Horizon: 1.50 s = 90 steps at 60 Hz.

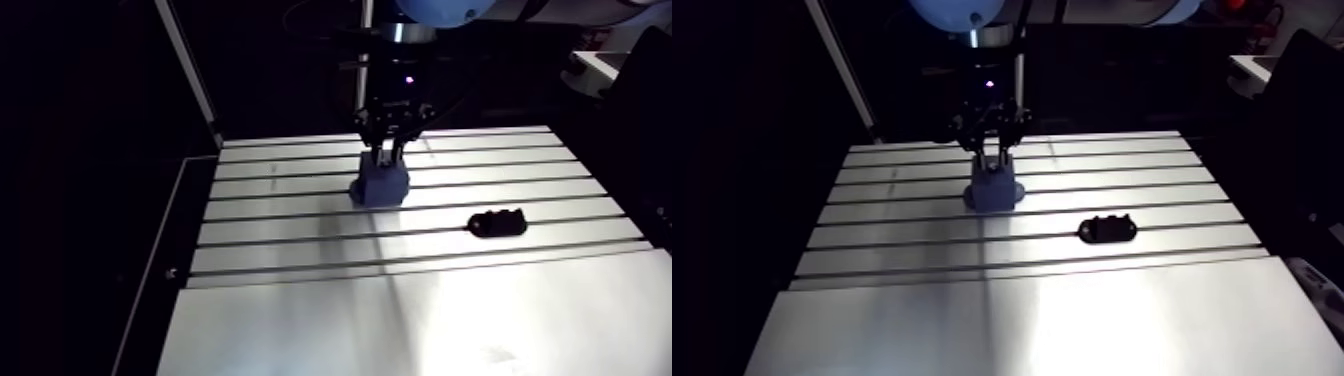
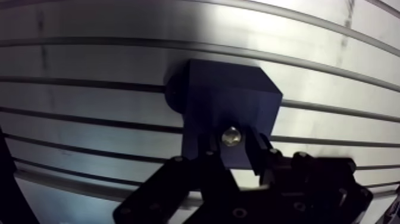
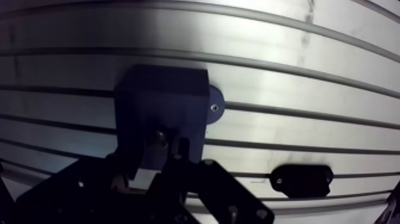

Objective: Pick up the M10 bolt and insert it into the hex recess until seated.

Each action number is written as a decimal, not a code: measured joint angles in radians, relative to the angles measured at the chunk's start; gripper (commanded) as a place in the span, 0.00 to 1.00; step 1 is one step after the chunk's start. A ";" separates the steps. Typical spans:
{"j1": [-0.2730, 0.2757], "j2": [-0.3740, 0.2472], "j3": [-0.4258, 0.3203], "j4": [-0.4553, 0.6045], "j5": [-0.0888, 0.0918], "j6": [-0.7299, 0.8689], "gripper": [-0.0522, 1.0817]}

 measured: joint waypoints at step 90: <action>0.001 0.006 -0.004 0.001 -0.002 -0.009 0.64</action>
